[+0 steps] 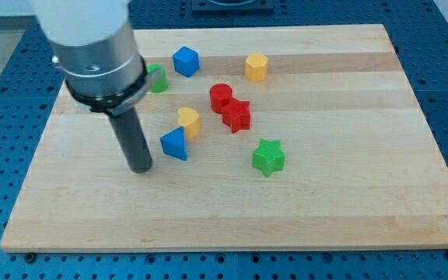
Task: Push the blue triangle into the red blocks
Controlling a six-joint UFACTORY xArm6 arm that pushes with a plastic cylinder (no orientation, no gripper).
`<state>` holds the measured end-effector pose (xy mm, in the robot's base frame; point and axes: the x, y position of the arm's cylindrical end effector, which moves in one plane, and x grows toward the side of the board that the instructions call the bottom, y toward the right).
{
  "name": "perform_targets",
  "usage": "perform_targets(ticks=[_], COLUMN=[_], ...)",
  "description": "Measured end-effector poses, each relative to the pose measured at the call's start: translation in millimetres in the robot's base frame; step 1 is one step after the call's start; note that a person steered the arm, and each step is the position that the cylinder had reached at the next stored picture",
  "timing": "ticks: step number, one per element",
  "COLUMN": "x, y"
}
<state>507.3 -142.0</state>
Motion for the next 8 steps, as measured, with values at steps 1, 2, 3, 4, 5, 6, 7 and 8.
perform_targets(ticks=[1, 2, 3, 4, 5, 6, 7, 8], x=[-12, -25, -25, -25, -25, -29, -35, -36], y=[7, 27, 56, 76, 91, 102, 112, 107])
